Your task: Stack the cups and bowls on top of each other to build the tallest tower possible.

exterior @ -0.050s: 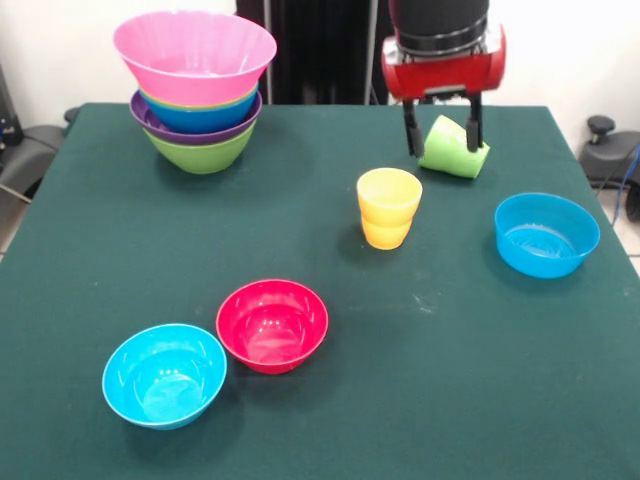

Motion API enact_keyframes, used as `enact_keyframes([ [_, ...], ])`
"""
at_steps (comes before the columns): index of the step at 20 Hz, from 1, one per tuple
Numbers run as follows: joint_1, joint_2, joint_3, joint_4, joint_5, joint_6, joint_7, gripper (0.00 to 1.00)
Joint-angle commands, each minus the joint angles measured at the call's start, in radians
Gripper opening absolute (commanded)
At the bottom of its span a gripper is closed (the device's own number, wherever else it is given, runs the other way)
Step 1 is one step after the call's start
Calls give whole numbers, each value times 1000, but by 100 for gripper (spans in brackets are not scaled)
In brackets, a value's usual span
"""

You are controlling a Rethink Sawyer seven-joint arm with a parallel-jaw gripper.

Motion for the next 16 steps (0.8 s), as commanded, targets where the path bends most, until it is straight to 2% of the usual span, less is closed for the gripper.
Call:
enact_keyframes([
  [1, 8, 105, -76, -121, -65, 37, -102, 100],
  [5, 4, 116, -74, -138, -69, 39, -123, 100],
  [16, 19, 86, -72, -145, -57, 72, -113, 100],
])
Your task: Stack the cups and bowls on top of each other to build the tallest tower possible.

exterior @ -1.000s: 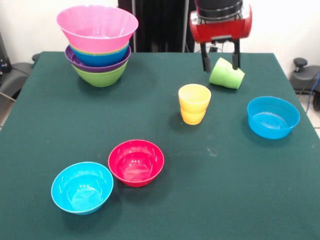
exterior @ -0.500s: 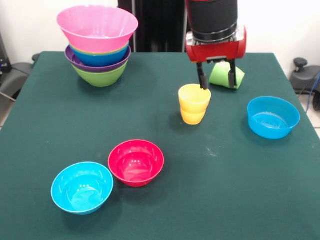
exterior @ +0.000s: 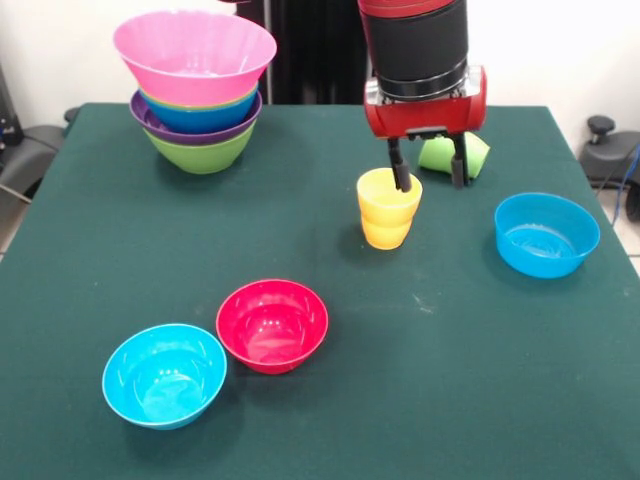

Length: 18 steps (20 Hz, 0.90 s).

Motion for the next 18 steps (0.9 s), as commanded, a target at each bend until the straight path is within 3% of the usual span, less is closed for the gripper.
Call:
enact_keyframes([
  [1, 23, 10, -53, -70, -50, 77, -114, 100],
  [12, 9, 9, -30, -166, -49, 175, -215, 100],
  [18, 18, 101, -16, -312, -80, 222, -290, 100],
])
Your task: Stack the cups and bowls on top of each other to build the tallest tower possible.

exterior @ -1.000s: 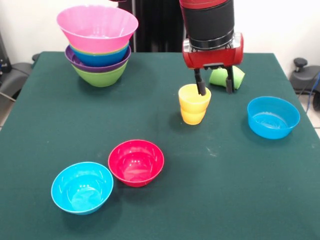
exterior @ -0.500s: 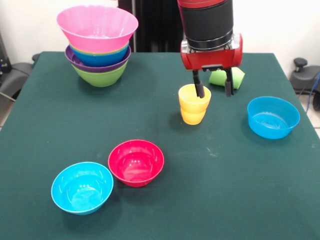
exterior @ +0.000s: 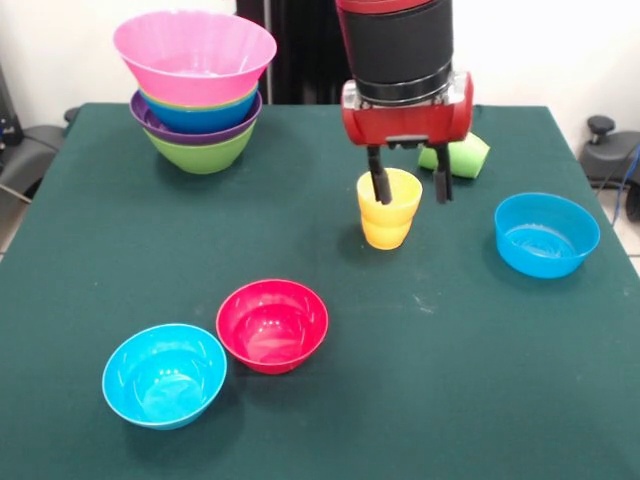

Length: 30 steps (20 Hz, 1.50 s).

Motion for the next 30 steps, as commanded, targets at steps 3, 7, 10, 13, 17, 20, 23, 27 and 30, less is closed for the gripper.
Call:
enact_keyframes([
  [3, 20, 113, -11, -220, -86, 137, -305, 100],
  [7, 18, 153, -8, -254, -110, 113, -331, 100],
  [10, 21, 202, -13, -318, -142, 109, -369, 100],
  [13, 17, 249, -3, -378, -153, 131, -424, 100],
  [17, 3, 269, 8, -399, -152, 150, -466, 100],
  [20, 0, 275, 7, -404, -144, 150, -479, 100],
  [23, 2, 274, -3, -400, -134, 137, -476, 100],
  [27, 7, 276, -15, -402, -127, 125, -477, 100],
  [30, 0, 274, -30, -373, -132, 98, -467, 100],
])
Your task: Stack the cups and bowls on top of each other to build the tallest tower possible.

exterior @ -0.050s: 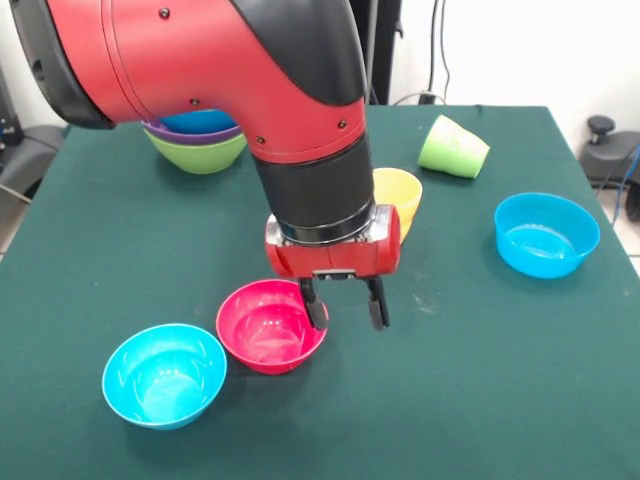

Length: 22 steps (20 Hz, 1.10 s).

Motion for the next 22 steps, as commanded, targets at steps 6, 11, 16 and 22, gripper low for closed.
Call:
enact_keyframes([
  [6, -8, -23, -75, 52, -101, 21, -229, 100],
  [11, -24, -32, -86, 88, -116, 5, -220, 100],
  [16, -20, 9, -86, 49, -129, -13, -212, 100],
  [22, 0, 33, -93, 64, -132, -43, -177, 100],
])
